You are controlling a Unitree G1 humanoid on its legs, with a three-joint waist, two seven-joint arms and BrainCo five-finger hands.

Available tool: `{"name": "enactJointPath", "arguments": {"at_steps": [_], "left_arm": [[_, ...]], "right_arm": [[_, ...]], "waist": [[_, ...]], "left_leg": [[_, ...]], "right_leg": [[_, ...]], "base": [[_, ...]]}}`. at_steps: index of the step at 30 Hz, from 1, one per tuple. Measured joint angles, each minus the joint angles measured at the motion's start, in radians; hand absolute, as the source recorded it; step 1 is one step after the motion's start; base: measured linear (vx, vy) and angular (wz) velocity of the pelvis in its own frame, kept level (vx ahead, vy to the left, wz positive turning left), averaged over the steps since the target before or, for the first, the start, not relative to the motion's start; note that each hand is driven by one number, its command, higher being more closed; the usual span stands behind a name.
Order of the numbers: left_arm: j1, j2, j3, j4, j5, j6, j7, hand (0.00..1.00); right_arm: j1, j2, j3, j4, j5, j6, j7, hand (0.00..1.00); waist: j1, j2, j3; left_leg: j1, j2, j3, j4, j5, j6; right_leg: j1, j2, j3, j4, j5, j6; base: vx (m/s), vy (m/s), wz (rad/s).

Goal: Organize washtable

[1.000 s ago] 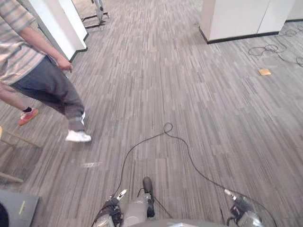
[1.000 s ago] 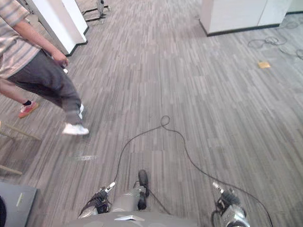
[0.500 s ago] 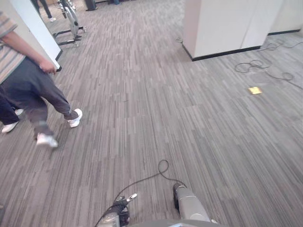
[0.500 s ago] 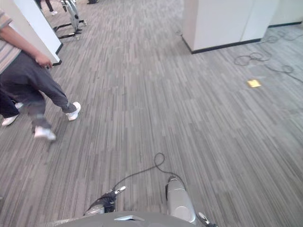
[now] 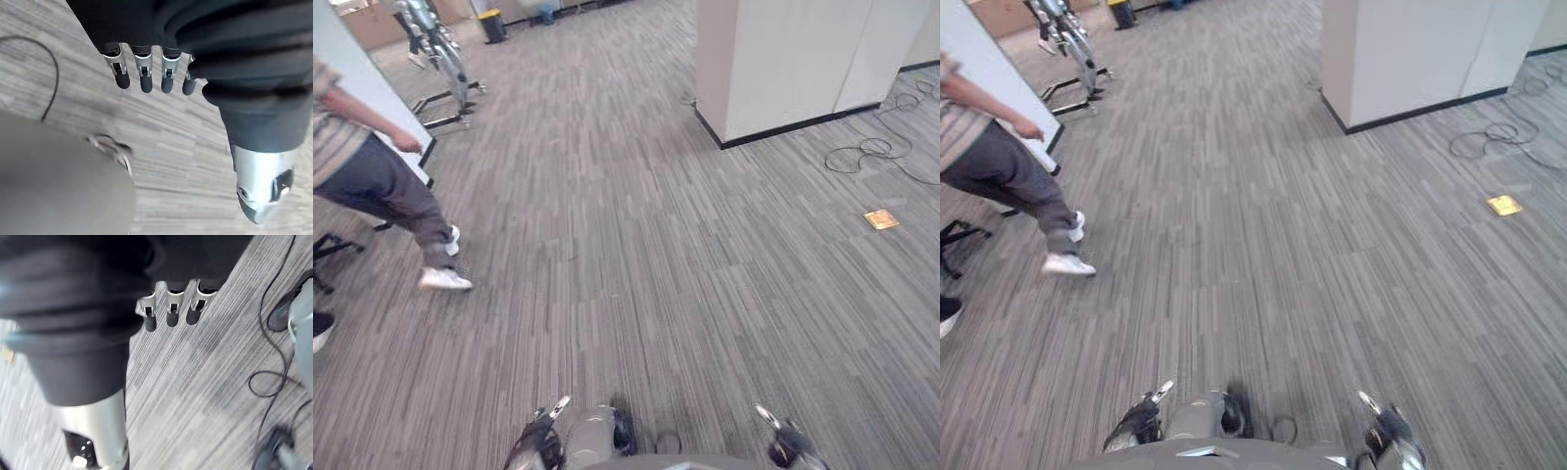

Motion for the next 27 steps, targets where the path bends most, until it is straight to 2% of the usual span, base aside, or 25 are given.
{"name": "enactJointPath", "arguments": {"at_steps": [1, 2, 3, 4, 5, 6, 7, 9, 10, 11, 12, 13, 14, 15, 16, 17, 18, 19, 20, 21, 22, 23, 25, 26, 27], "left_arm": [[-0.002, 0.029, 0.001, 0.032, -0.002, 0.000, 0.003, 0.00], [0.005, 0.050, -0.002, 0.037, 0.000, -0.001, 0.003, 0.00], [-0.001, 0.089, -0.012, 0.055, 0.002, -0.001, 0.004, 0.00], [-0.016, 0.101, -0.041, 0.073, 0.003, 0.002, 0.003, 0.00], [-0.033, 0.102, -0.069, 0.084, 0.003, 0.003, 0.001, 0.00], [-0.073, 0.098, -0.141, 0.108, 0.003, 0.015, 0.002, 0.00], [-0.081, 0.086, -0.190, 0.111, 0.006, 0.020, 0.001, 0.00], [-0.101, 0.074, -0.248, 0.115, 0.005, 0.020, 0.000, 0.00], [-0.124, 0.041, -0.244, 0.114, 0.004, 0.020, 0.001, 0.00], [-0.145, 0.018, -0.231, 0.103, 0.004, 0.019, 0.002, 0.00], [-0.152, 0.008, -0.222, 0.096, 0.004, 0.017, 0.002, 0.00], [-0.154, -0.017, -0.210, 0.074, 0.004, 0.015, 0.002, 0.00], [-0.153, -0.037, -0.202, 0.072, 0.005, 0.013, 0.002, 0.00], [-0.147, -0.062, -0.193, 0.065, 0.006, 0.014, -0.001, 0.00], [-0.148, -0.084, -0.154, 0.062, 0.020, 0.015, -0.005, 0.00], [-0.145, -0.087, -0.138, 0.062, 0.024, 0.017, -0.009, 0.00], [-0.134, -0.091, -0.080, 0.062, 0.028, 0.018, -0.016, 0.00], [-0.132, -0.094, -0.024, 0.062, 0.035, 0.020, -0.016, 0.00], [-0.117, -0.095, 0.007, 0.046, 0.044, 0.021, -0.014, 0.00], [-0.110, -0.095, 0.021, 0.011, 0.044, 0.020, -0.015, 0.00], [-0.106, -0.089, 0.021, -0.016, 0.043, 0.017, -0.015, 0.00], [-0.106, -0.084, 0.021, -0.019, 0.043, 0.012, -0.014, 0.00], [-0.111, -0.063, -0.010, -0.049, 0.036, 0.006, 0.009, 0.00], [-0.107, -0.053, -0.022, -0.058, 0.031, 0.002, 0.014, 0.00], [-0.102, -0.030, -0.054, -0.060, 0.014, -0.003, 0.024, 0.00]], "right_arm": [[0.053, 0.006, -0.003, 0.006, -0.006, 0.005, 0.001, 0.00], [0.076, 0.012, -0.006, 0.024, -0.009, 0.006, 0.002, 0.00], [0.102, 0.021, -0.007, 0.072, -0.015, 0.008, 0.002, 0.00], [0.109, 0.044, -0.021, 0.100, -0.023, 0.010, 0.004, 0.00], [0.118, 0.057, -0.030, 0.108, -0.026, 0.009, 0.007, 0.00], [0.105, 0.080, -0.028, 0.104, -0.033, 0.008, 0.025, 0.00], [0.097, 0.091, -0.021, 0.094, -0.033, 0.008, 0.035, 0.00], [0.100, 0.095, 0.021, 0.065, -0.033, 0.003, 0.046, 0.00], [0.106, 0.098, 0.011, 0.064, -0.032, 0.006, 0.045, 0.00], [0.127, 0.104, 0.008, 0.048, -0.032, 0.006, 0.045, 0.00], [0.136, 0.105, 0.009, 0.046, -0.032, 0.007, 0.043, 0.00], [0.141, 0.103, 0.020, 0.044, -0.032, 0.007, 0.040, 0.00], [0.146, 0.099, 0.023, 0.037, -0.032, 0.007, 0.038, 0.00], [0.131, 0.099, 0.029, 0.017, -0.031, 0.003, 0.035, 0.00], [0.120, 0.100, 0.034, -0.020, -0.031, 0.005, 0.035, 0.00], [0.117, 0.101, 0.033, -0.037, -0.031, 0.006, 0.035, 0.00], [0.113, 0.105, 0.045, -0.062, -0.030, 0.005, 0.037, 0.00], [0.105, 0.101, 0.064, -0.080, -0.030, 0.008, 0.038, 0.00], [0.095, 0.100, 0.077, -0.097, -0.030, 0.008, 0.039, 0.00], [0.080, 0.100, 0.100, -0.119, -0.029, 0.006, 0.039, 0.00], [0.066, 0.099, 0.132, -0.144, -0.029, 0.003, 0.038, 0.00], [0.061, 0.099, 0.150, -0.162, -0.027, 0.000, 0.037, 0.00], [0.052, 0.101, 0.201, -0.208, 0.006, -0.003, 0.022, 0.00], [0.051, 0.101, 0.210, -0.209, 0.008, -0.004, 0.019, 0.00], [0.052, 0.100, 0.209, -0.204, 0.008, -0.005, 0.011, 0.00]], "waist": [[0.006, -0.044, -0.007], [-0.001, -0.072, -0.026], [-0.027, -0.155, -0.040], [-0.051, -0.156, -0.043], [-0.060, -0.148, -0.039], [-0.062, -0.138, -0.023], [-0.066, -0.114, -0.010], [-0.088, -0.059, 0.004], [-0.102, -0.051, 0.018], [-0.107, -0.049, 0.018], [-0.105, -0.053, 0.017], [-0.107, -0.065, 0.012], [-0.107, -0.067, 0.008], [-0.105, -0.039, -0.004], [-0.107, -0.037, 0.001], [-0.106, -0.033, 0.006], [-0.104, -0.022, 0.011], [-0.103, -0.009, 0.009], [-0.095, -0.007, 0.006], [-0.074, -0.010, 0.006], [-0.047, -0.016, 0.005], [-0.041, -0.018, 0.005], [-0.017, -0.027, 0.009], [-0.018, -0.036, 0.012], [-0.025, -0.062, 0.007]], "left_leg": [[0.037, -0.038, -0.002, 0.057, 0.138, 0.058], [0.056, -0.066, 0.002, 0.087, 0.167, 0.097], [0.089, -0.126, 0.006, 0.177, 0.100, 0.133], [0.140, -0.155, -0.027, 0.200, 0.028, 0.130], [0.168, -0.161, -0.048, 0.189, -0.002, 0.138], [0.247, -0.158, -0.068, 0.141, -0.033, 0.135], [0.319, -0.144, -0.080, 0.085, -0.046, 0.131], [0.429, -0.104, -0.106, 0.003, -0.080, 0.129], [0.501, -0.088, -0.130, -0.031, -0.110, 0.123], [0.558, -0.082, -0.160, -0.045, -0.153, 0.107], [0.582, -0.081, -0.170, -0.046, -0.178, 0.102], [0.629, -0.087, -0.192, -0.044, -0.235, 0.105], [0.648, -0.072, -0.207, -0.044, -0.256, 0.115], [0.643, -0.050, -0.204, 0.041, -0.238, 0.080], [0.604, -0.026, -0.204, 0.229, -0.226, 0.058], [0.570, -0.006, -0.209, 0.358, -0.205, 0.028], [0.475, 0.048, -0.224, 0.681, -0.115, -0.046], [0.396, 0.083, -0.231, 0.922, -0.031, -0.124], [0.331, 0.100, -0.227, 1.107, 0.024, -0.155], [0.260, 0.109, -0.199, 1.253, 0.032, -0.133], [0.189, 0.109, -0.152, 1.278, 0.020, -0.102], [0.146, 0.109, -0.135, 1.263, 0.005, -0.076], [0.028, 0.176, -0.001, 1.034, -0.060, 0.030], [0.022, 0.187, 0.044, 0.920, -0.071, 0.039], [0.042, 0.162, 0.124, 0.575, -0.065, 0.028]], "right_leg": [[-0.011, -0.024, 0.023, 0.192, -0.003, 0.018], [-0.031, -0.047, 0.032, 0.301, 0.020, 0.046], [-0.057, -0.080, 0.041, 0.490, 0.168, 0.082], [-0.100, -0.061, 0.029, 0.616, 0.461, 0.142], [-0.148, -0.045, 0.021, 0.692, 0.499, 0.140], [-0.271, -0.013, -0.009, 0.842, 0.370, 0.078], [-0.364, 0.017, -0.036, 0.869, 0.275, 0.053], [-0.534, 0.085, -0.085, 0.756, 0.185, 0.032], [-0.611, 0.095, -0.092, 0.602, 0.177, 0.041], [-0.660, 0.070, -0.104, 0.406, 0.200, 0.072], [-0.673, 0.051, -0.107, 0.285, 0.226, 0.098], [-0.690, 0.012, -0.130, 0.153, 0.375, 0.113], [-0.692, 0.015, -0.153, 0.194, 0.383, 0.055], [-0.695, 0.028, -0.166, 0.282, 0.286, 0.013], [-0.664, 0.025, -0.192, 0.340, 0.222, -0.039], [-0.631, 0.030, -0.207, 0.350, 0.194, -0.056], [-0.553, 0.057, -0.234, 0.342, 0.154, -0.078], [-0.481, 0.081, -0.252, 0.312, 0.126, -0.093], [-0.414, 0.093, -0.259, 0.277, 0.103, -0.106], [-0.339, 0.112, -0.232, 0.224, 0.087, -0.121], [-0.281, 0.116, -0.184, 0.175, 0.078, -0.130], [-0.256, 0.117, -0.165, 0.149, 0.076, -0.131], [-0.153, 0.106, -0.088, 0.053, 0.077, -0.126], [-0.119, 0.091, -0.079, 0.025, 0.076, -0.118], [-0.059, 0.047, -0.070, -0.032, 0.064, -0.097]], "base": [[0.48, 0.203, -0.57], [0.63, 0.092, -0.26], [0.27, 0.035, 0.32], [0.11, 0.023, 0.49], [0.09, -0.021, 0.46], [0.19, -0.064, 0.13], [0.29, -0.095, 0.07], [0.41, -0.110, 0.26], [0.78, -0.244, 0.74], [0.74, -0.294, 0.77], [0.81, -0.382, 0.79], [0.65, -0.371, 0.50], [0.88, -0.476, 0.52], [0.82, -0.526, 0.45], [0.81, -0.506, 0.47], [0.72, -0.491, 0.47], [0.62, -0.375, 0.37], [0.65, -0.376, 0.28], [0.58, -0.324, 0.02], [0.64, -0.317, -0.42], [0.57, -0.264, -0.58], [0.40, -0.168, -0.81], [0.05, -0.063, -0.86], [-0.16, -0.041, -0.74], [-0.18, -0.049, -0.44]]}}
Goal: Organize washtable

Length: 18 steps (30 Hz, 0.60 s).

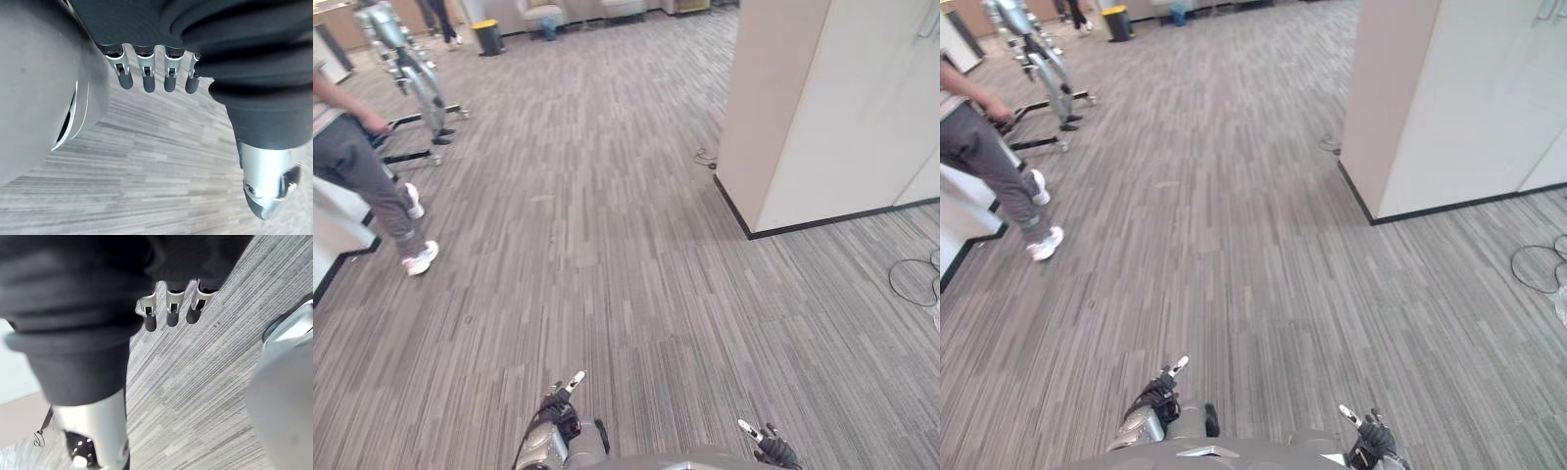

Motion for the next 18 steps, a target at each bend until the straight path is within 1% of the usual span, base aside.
{"name": "enactJointPath", "arguments": {"at_steps": [1, 2, 3, 4, 5, 6, 7, 8, 9, 10, 11, 12, 13, 14, 15, 16, 17, 18], "left_arm": [[0.002, 0.000, -0.014, 0.002, -0.007, -0.002, 0.003, 0.00], [0.005, -0.012, -0.039, 0.008, -0.013, -0.006, 0.007, 0.00], [0.015, -0.023, -0.044, 0.007, -0.013, -0.008, 0.007, 0.00], [0.021, -0.030, -0.058, 0.010, -0.013, -0.018, 0.007, 0.00], [0.026, -0.021, -0.076, 0.024, -0.013, -0.019, 0.003, 0.00], [0.031, 0.001, -0.088, 0.036, -0.014, -0.021, -0.003, 0.00], [0.028, 0.025, -0.093, 0.045, -0.016, -0.024, -0.003, 0.00], [0.026, 0.040, -0.096, 0.053, -0.016, -0.025, -0.003, 0.00], [0.025, 0.052, -0.114, 0.073, -0.026, -0.022, -0.005, 0.00], [0.025, 0.055, -0.141, 0.089, -0.047, -0.014, -0.004, 0.00], [0.026, 0.058, -0.151, 0.095, -0.054, -0.008, -0.004, 0.00], [0.027, 0.057, -0.162, 0.103, -0.053, 0.002, -0.006, 0.00], [0.022, 0.055, -0.186, 0.128, -0.052, 0.005, -0.009, 0.00], [0.022, 0.055, -0.198, 0.136, -0.051, 0.007, -0.010, 0.00], [0.022, 0.054, -0.200, 0.151, -0.051, 0.006, -0.014, 0.00], [0.025, 0.052, -0.198, 0.165, -0.050, 0.005, -0.018, 0.00], [0.025, 0.053, -0.190, 0.161, -0.049, 0.003, -0.020, 0.00], [0.018, 0.051, -0.182, 0.156, -0.048, -0.001, -0.021, 0.00]], "right_arm": [[0.002, -0.005, -0.002, 0.007, 0.000, -0.004, -0.003, 0.00], [-0.003, -0.025, -0.013, 0.036, -0.001, -0.017, -0.010, 0.00], [-0.009, -0.044, -0.023, 0.078, -0.002, -0.018, -0.011, 0.00], [-0.013, -0.061, -0.046, 0.135, -0.004, -0.014, -0.013, 0.00], [-0.011, -0.060, -0.063, 0.162, -0.008, -0.011, -0.013, 0.00], [0.015, -0.043, -0.085, 0.180, -0.010, -0.010, -0.010, 0.00], [0.009, -0.025, -0.109, 0.223, -0.014, -0.007, -0.008, 0.00], [-0.008, -0.018, -0.135, 0.248, -0.023, 0.001, -0.007, 0.00], [-0.013, -0.006, -0.169, 0.284, -0.041, 0.013, -0.008, 0.00], [-0.001, -0.001, -0.169, 0.293, -0.041, 0.015, -0.002, 0.00], [-0.004, -0.002, -0.166, 0.289, -0.042, 0.015, 0.004, 0.00], [-0.007, -0.010, -0.166, 0.268, -0.042, 0.015, 0.012, 0.00], [-0.009, -0.022, -0.161, 0.256, -0.042, 0.009, 0.013, 0.00], [-0.008, -0.027, -0.158, 0.251, -0.042, 0.009, 0.013, 0.00], [-0.001, -0.028, -0.153, 0.238, -0.042, 0.010, 0.013, 0.00], [0.010, -0.023, -0.139, 0.231, -0.040, 0.009, 0.012, 0.00], [0.022, -0.015, -0.122, 0.231, -0.040, 0.008, 0.011, 0.00], [0.026, -0.009, -0.117, 0.236, -0.041, 0.009, 0.011, 0.00]], "waist": [[-0.004, -0.004, -0.005], [-0.001, 0.016, -0.012], [0.001, 0.036, -0.024], [0.001, 0.047, -0.031], [0.007, 0.028, -0.047], [0.013, -0.038, -0.099], [0.003, -0.089, -0.117], [-0.008, -0.107, -0.115], [-0.015, -0.110, -0.116], [-0.023, -0.083, -0.109], [-0.022, -0.078, -0.104], [-0.019, -0.048, -0.084], [-0.024, -0.015, -0.064], [-0.026, 0.008, -0.051], [-0.030, 0.027, -0.040], [-0.036, 0.017, -0.050], [-0.045, -0.003, -0.054], [-0.054, -0.023, -0.044]], "left_leg": [[0.021, -0.031, 0.006, -0.212, 0.018, -0.019], [0.008, -0.058, -0.044, -0.507, 0.073, -0.051], [-0.025, -0.060, -0.106, -0.575, 0.083, -0.065], [-0.035, -0.088, -0.167, -0.594, 0.097, -0.046], [-0.014, -0.136, -0.228, -0.573, 0.225, -0.012], [0.004, -0.222, -0.254, -0.534, 0.287, 0.029], [0.013, -0.270, -0.224, -0.468, 0.239, 0.049], [0.029, -0.287, -0.215, -0.435, 0.207, 0.051], [0.073, -0.303, -0.222, -0.415, 0.166, 0.075], [0.148, -0.300, -0.254, -0.462, 0.151, 0.088], [0.193, -0.298, -0.258, -0.496, 0.151, 0.088], [0.299, -0.285, -0.252, -0.568, 0.150, 0.091], [0.410, -0.260, -0.246, -0.645, 0.148, 0.093], [0.449, -0.247, -0.245, -0.668, 0.148, 0.093], [0.502, -0.222, -0.245, -0.692, 0.148, 0.093], [0.512, -0.213, -0.249, -0.690, 0.130, 0.082], [0.516, -0.229, -0.249, -0.677, 0.093, 0.058], [0.526, -0.224, -0.254, -0.669, 0.056, 0.037]], "right_leg": [[0.024, -0.016, 0.006, -0.019, -0.005, 0.009], [0.053, -0.020, 0.039, -0.028, -0.020, 0.034], [0.061, -0.012, 0.077, -0.010, -0.035, 0.060], [0.091, -0.016, 0.119, 0.040, -0.044, 0.078], [0.106, -0.043, 0.148, 0.106, -0.045, 0.079], [0.074, -0.105, 0.177, 0.233, -0.018, 0.113], [0.045, -0.141, 0.195, 0.357, 0.053, 0.133], [0.027, -0.140, 0.206, 0.431, 0.141, 0.156], [-0.009, -0.099, 0.219, 0.533, 0.407, 0.230], [-0.075, -0.055, 0.218, 0.665, 0.478, 0.274], [-0.122, -0.037, 0.211, 0.736, 0.418, 0.261], [-0.205, -0.020, 0.180, 0.809, 0.280, 0.188], [-0.267, -0.005, 0.135, 0.780, 0.186, 0.131], [-0.294, 0.001, 0.112, 0.749, 0.151, 0.120], [-0.357, 0.023, 0.092, 0.631, 0.104, 0.127], [-0.402, 0.027, 0.102, 0.435, 0.100, 0.156], [-0.408, 0.004, 0.117, 0.223, 0.149, 0.194], [-0.416, -0.013, 0.081, 0.205, 0.191, 0.151]], "base": [[-0.22, -0.042, -0.59], [-0.02, 0.022, -0.61], [0.25, 0.157, -0.81], [0.55, 0.222, -0.74], [0.80, 0.212, -0.80], [0.83, 0.093, -0.57], [0.72, 0.030, -0.32], [0.36, -0.017, 0.10], [0.08, 0.011, 0.30], [-0.09, 0.000, 0.24], [-0.17, -0.012, -0.07], [-0.10, -0.043, -0.42], [0.03, -0.063, -0.44], [0.24, -0.077, -0.29], [0.10, -0.075, 0.06], [-0.13, -0.050, 0.38], [-0.25, -0.067, 0.64], [0.03, -0.143, 0.73]]}}
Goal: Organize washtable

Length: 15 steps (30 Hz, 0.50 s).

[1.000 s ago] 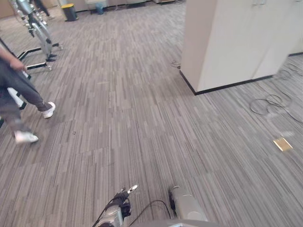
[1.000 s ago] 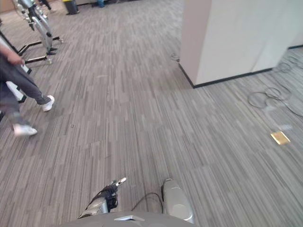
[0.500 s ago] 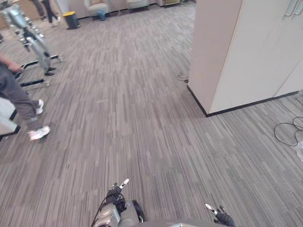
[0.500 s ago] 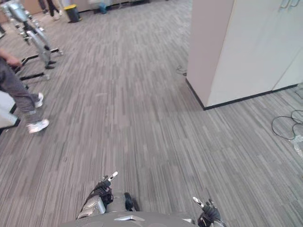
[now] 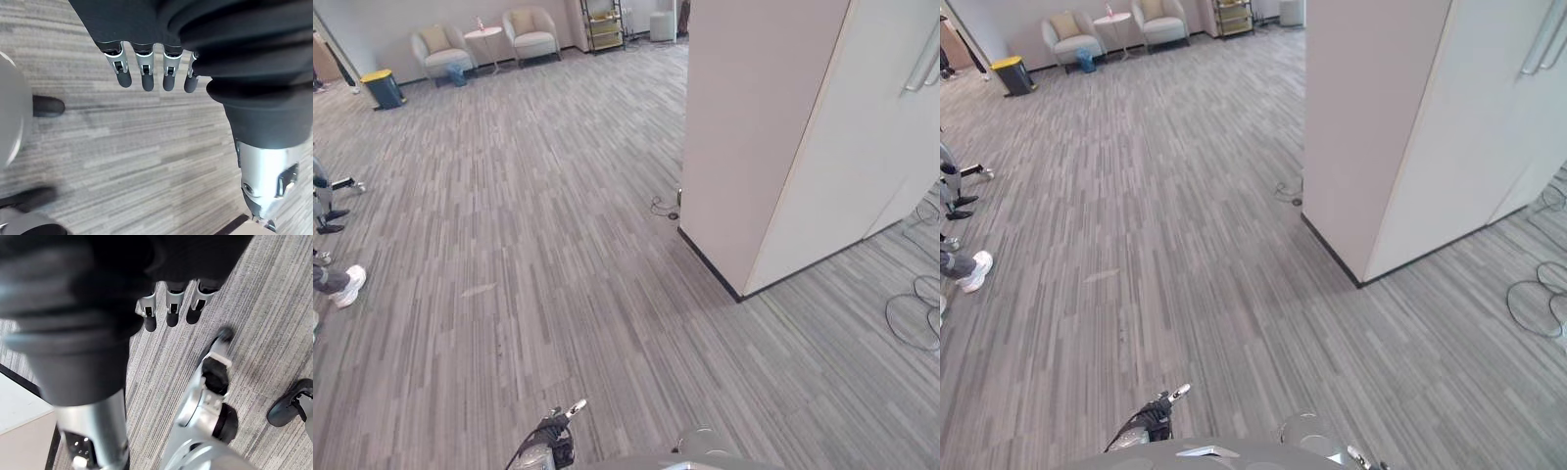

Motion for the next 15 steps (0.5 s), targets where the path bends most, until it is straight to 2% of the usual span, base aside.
{"name": "enactJointPath", "arguments": {"at_steps": [1, 2, 5, 6, 7, 11, 12, 15], "left_arm": [[0.000, -0.043, 0.030, -0.002, 0.003, 0.006, -0.002, 0.00], [0.002, -0.061, 0.051, -0.027, 0.011, 0.005, -0.003, 0.00], [0.000, -0.087, 0.088, -0.035, 0.017, 0.004, -0.004, 0.00], [0.000, -0.098, 0.108, -0.039, 0.017, 0.003, -0.007, 0.00], [0.001, -0.103, 0.120, -0.040, 0.022, 0.004, -0.011, 0.00], [0.007, -0.119, 0.202, -0.049, 0.056, 0.006, -0.020, 0.00], [0.020, -0.036, 0.157, 0.007, 0.056, 0.004, -0.018, 0.00], [0.020, -0.036, 0.157, 0.007, 0.056, 0.004, -0.018, 0.00]], "right_arm": [[0.005, -0.012, -0.002, -0.004, 0.002, -0.002, -0.007, 0.00], [-0.018, -0.011, 0.004, -0.005, 0.002, -0.007, -0.012, 0.00], [-0.042, -0.017, 0.054, -0.008, 0.002, -0.012, -0.013, 0.00], [-0.040, -0.018, 0.071, -0.008, 0.004, -0.012, -0.015, 0.00], [-0.039, -0.020, 0.077, -0.008, 0.003, -0.011, -0.017, 0.00], [-0.061, -0.019, 0.078, -0.015, 0.002, -0.007, -0.017, 0.00], [-0.077, -0.020, -0.050, 0.045, 0.002, 0.001, -0.011, 0.00], [-0.078, -0.020, -0.050, 0.045, 0.002, 0.001, -0.011, 0.00]], "waist": [[0.004, 0.045, -0.006], [0.021, 0.054, 0.000], [0.026, 0.058, 0.007], [0.027, 0.049, 0.014], [0.028, 0.051, 0.014], [0.035, 0.048, -0.011], [0.051, 0.048, -0.004], [0.051, 0.049, -0.004]], "left_leg": [[0.003, 0.040, 0.002, -0.010, -0.022, -0.010], [0.010, 0.052, 0.003, -0.015, -0.021, -0.010], [0.032, 0.068, -0.020, -0.013, 0.004, -0.019], [0.054, 0.073, -0.032, 0.000, 0.007, -0.018], [0.063, 0.076, -0.036, 0.004, 0.008, -0.020], [0.038, 0.063, -0.041, 0.008, 0.020, -0.038], [-0.016, -0.007, -0.145, -0.077, -0.021, -0.027], [-0.010, -0.007, -0.144, -0.077, -0.021, -0.027]], "right_leg": [[0.016, 0.033, -0.021, -0.013, 0.002, -0.012], [0.009, 0.047, -0.029, -0.007, 0.002, -0.012], [0.045, 0.050, -0.069, 0.008, -0.001, -0.017], [0.088, 0.045, -0.085, 0.001, -0.001, -0.017], [0.105, 0.044, -0.092, -0.005, -0.003, -0.020], [0.120, 0.013, -0.113, -0.056, -0.014, -0.035], [0.044, -0.017, -0.058, -0.105, 0.002, 0.021], [0.047, -0.017, -0.058, -0.105, 0.002, 0.021]], "base": [[0.31, -0.241, 0.40], [0.39, -0.234, 0.14], [0.29, -0.174, 0.21], [0.20, -0.063, 0.41], [0.23, -0.039, 0.45], [0.13, 0.013, 0.19], [0.03, 0.006, 0.06], [0.00, 0.000, 0.00]]}}
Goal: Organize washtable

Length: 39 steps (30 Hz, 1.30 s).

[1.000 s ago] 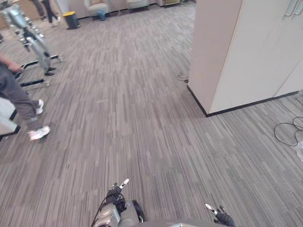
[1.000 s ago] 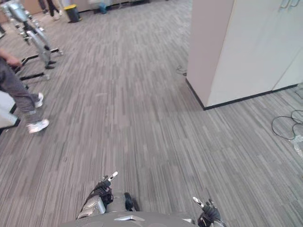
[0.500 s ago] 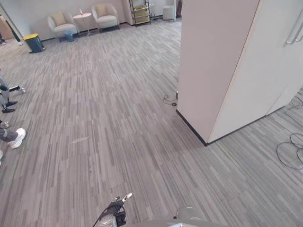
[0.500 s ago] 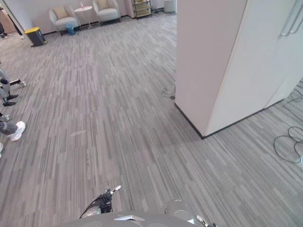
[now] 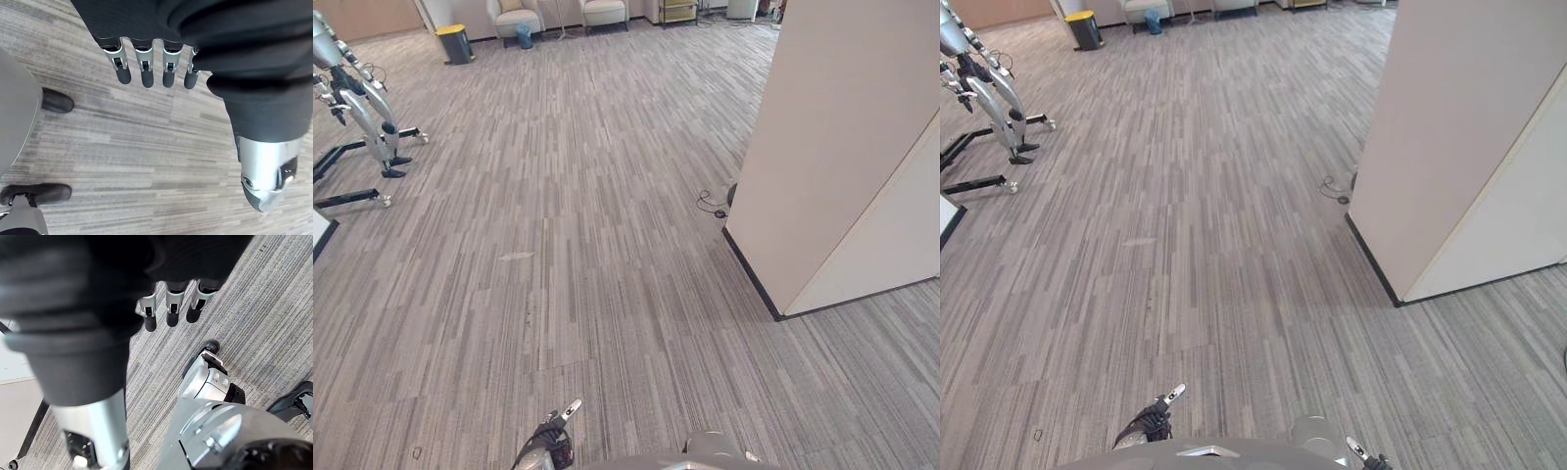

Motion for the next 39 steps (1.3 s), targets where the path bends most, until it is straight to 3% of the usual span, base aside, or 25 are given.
{"name": "enactJointPath", "arguments": {"at_steps": [5, 12, 16, 17, 18, 20, 21, 23, 25, 27, 29, 30, 32, 33, 34, 35, 36, 37, 39], "left_arm": [[0.004, 0.002, 0.008, 0.002, 0.029, 0.001, -0.001, 0.00], [0.025, 0.032, -0.018, 0.039, 0.132, 0.014, -0.005, 0.00], [0.019, 0.046, -0.062, 0.037, 0.179, 0.011, -0.011, 0.00], [0.019, 0.049, -0.060, 0.031, 0.183, 0.011, -0.012, 0.00], [0.019, 0.050, -0.057, 0.029, 0.184, 0.012, -0.012, 0.00], [0.029, 0.035, 0.005, -0.002, 0.184, 0.010, -0.008, 0.00], [0.026, 0.036, 0.037, -0.009, 0.183, 0.011, -0.006, 0.00], [0.021, 0.027, 0.084, -0.059, 0.171, 0.009, 0.000, 0.00], [0.031, 0.021, 0.105, -0.085, 0.143, 0.009, 0.006, 0.00], [0.036, 0.013, 0.134, -0.096, 0.123, 0.009, 0.015, 0.00], [0.046, 0.001, 0.151, -0.105, 0.104, 0.004, 0.020, 0.00], [0.048, 0.001, 0.158, -0.096, 0.093, 0.000, 0.019, 0.00], [0.051, -0.002, 0.177, -0.078, 0.081, 0.000, 0.019, 0.00], [0.059, -0.003, 0.179, -0.073, 0.076, 0.000, 0.019, 0.00], [0.061, 0.017, 0.170, -0.055, 0.075, -0.001, 0.019, 0.00], [0.062, 0.036, 0.120, -0.043, 0.077, 0.000, 0.018, 0.00], [0.060, 0.051, 0.071, -0.039, 0.078, 0.001, 0.019, 0.00], [0.061, 0.059, 0.047, -0.036, 0.079, 0.006, 0.018, 0.00], [0.058, 0.083, -0.043, -0.036, 0.081, 0.022, 0.016, 0.00]], "right_arm": [[0.015, 0.011, -0.009, -0.001, -0.001, 0.000, 0.002, 0.00], [0.087, 0.031, -0.042, 0.003, -0.009, 0.001, 0.015, 0.00], [0.082, 0.029, -0.044, 0.032, -0.014, 0.001, 0.029, 0.00], [0.075, 0.028, -0.043, 0.038, -0.015, 0.001, 0.031, 0.00], [0.073, 0.027, -0.044, 0.039, -0.015, 0.002, 0.032, 0.00], [0.076, 0.025, -0.046, 0.028, -0.024, 0.001, 0.031, 0.00], [0.073, 0.031, -0.040, 0.024, -0.025, 0.001, 0.031, 0.00], [0.070, 0.027, 0.015, 0.021, -0.044, 0.001, 0.030, 0.00], [0.074, 0.022, 0.042, 0.001, -0.045, 0.001, 0.030, 0.00], [0.075, 0.010, 0.044, -0.020, -0.050, 0.000, 0.016, 0.00], [0.076, 0.006, 0.019, -0.018, -0.050, 0.000, 0.018, 0.00], [0.066, 0.012, -0.017, -0.016, -0.050, 0.000, 0.021, 0.00], [0.053, 0.011, -0.058, -0.001, -0.050, 0.004, 0.024, 0.00], [0.057, 0.014, -0.077, 0.006, -0.050, 0.011, 0.030, 0.00], [0.051, 0.015, -0.107, 0.030, -0.049, 0.014, 0.037, 0.00], [0.053, 0.014, -0.128, 0.031, -0.050, 0.016, 0.037, 0.00], [0.065, 0.012, -0.133, 0.029, -0.049, 0.016, 0.036, 0.00], [0.066, 0.012, -0.133, 0.029, -0.049, 0.015, 0.036, 0.00], [0.059, 0.021, -0.128, 0.021, -0.049, 0.015, 0.037, 0.00]], "waist": [[0.000, 0.004, 0.000], [-0.025, 0.013, -0.009], [-0.025, 0.005, -0.011], [-0.024, -0.005, -0.005], [-0.024, -0.002, -0.004], [-0.017, 0.009, -0.003], [-0.013, 0.007, 0.006], [0.002, -0.021, 0.033], [0.007, -0.015, 0.033], [0.029, -0.014, 0.034], [0.035, -0.002, 0.025], [0.035, 0.004, 0.017], [0.041, 0.011, -0.015], [0.038, -0.001, -0.036], [0.026, -0.032, -0.052], [0.016, -0.044, -0.048], [-0.004, -0.030, -0.038], [-0.011, -0.021, -0.034], [-0.015, -0.001, -0.020]], "left_leg": [[0.007, 0.019, 0.031, -0.004, 0.000, 0.000], [0.023, 0.053, 0.062, -0.008, 0.000, -0.001], [0.019, 0.053, 0.058, 0.003, -0.001, -0.002], [-0.019, 0.058, 0.048, 0.067, -0.039, -0.006], [-0.032, 0.061, 0.044, 0.093, -0.057, -0.009], [-0.151, 0.097, 0.005, 0.295, -0.158, -0.020], [-0.176, 0.102, 0.002, 0.367, -0.169, -0.023], [-0.342, 0.114, 0.038, 0.664, -0.132, -0.025], [-0.400, 0.153, 0.112, 0.733, -0.140, 0.003], [-0.405, 0.191, 0.193, 0.621, -0.153, 0.024], [-0.421, 0.193, 0.182, 0.482, -0.145, 0.020], [-0.444, 0.176, 0.193, 0.495, -0.113, 0.009], [-0.462, 0.119, 0.205, 0.521, -0.120, 0.025], [-0.462, 0.070, 0.215, 0.520, -0.134, 0.048], [-0.423, -0.036, 0.229, 0.484, -0.153, 0.086], [-0.363, -0.090, 0.225, 0.434, -0.150, 0.107], [-0.290, -0.120, 0.207, 0.382, -0.150, 0.120], [-0.250, -0.126, 0.197, 0.361, -0.157, 0.140], [-0.134, -0.125, 0.189, 0.278, -0.168, 0.172]], "right_leg": [[0.021, 0.018, 0.024, -0.034, 0.008, 0.002], [0.094, 0.039, 0.031, -0.170, 0.083, 0.001], [0.103, 0.043, 0.025, -0.175, 0.081, -0.003], [0.095, 0.048, 0.019, -0.157, 0.057, -0.007], [0.091, 0.052, 0.019, -0.150, 0.051, -0.012], [0.069, 0.084, 0.008, -0.106, 0.025, -0.032], [0.069, 0.082, -0.006, -0.093, 0.013, -0.031], [0.075, 0.044, -0.073, -0.044, -0.027, -0.040], [0.100, 0.006, -0.136, -0.048, -0.039, -0.034], [0.124, -0.031, -0.147, -0.059, -0.060, -0.004], [0.127, -0.062, -0.165, -0.081, -0.072, 0.017], [0.127, -0.085, -0.162, -0.085, -0.083, 0.035], [0.134, -0.145, -0.141, -0.086, -0.101, 0.065], [0.132, -0.182, -0.124, -0.074, -0.113, 0.086], [0.077, -0.250, -0.028, 0.097, -0.106, 0.099], [0.012, -0.252, 0.053, 0.305, -0.037, 0.037], [-0.041, -0.236, 0.083, 0.470, 0.065, -0.035], [-0.060, -0.216, 0.087, 0.537, 0.068, -0.037], [-0.148, -0.099, 0.068, 0.658, 0.011, -0.022]], "base": [[0.02, 0.009, -0.11], [0.02, 0.017, -0.08], [-0.01, -0.002, 0.08], [-0.02, -0.022, 0.15], [-0.06, -0.044, 0.29], [-0.04, -0.040, 0.41], [-0.03, -0.011, 0.62], [-0.05, 0.007, 0.95], [-0.02, 0.048, 0.99], [0.07, 0.114, 0.59], [0.20, 0.206, 0.30], [0.28, 0.272, 0.28], [0.39, 0.300, 0.15], [0.61, 0.403, 0.32], [0.61, 0.353, 0.52], [0.68, 0.315, 0.74], [0.50, 0.133, 0.62], [0.51, 0.076, 0.35], [0.45, 0.021, -0.07]]}}
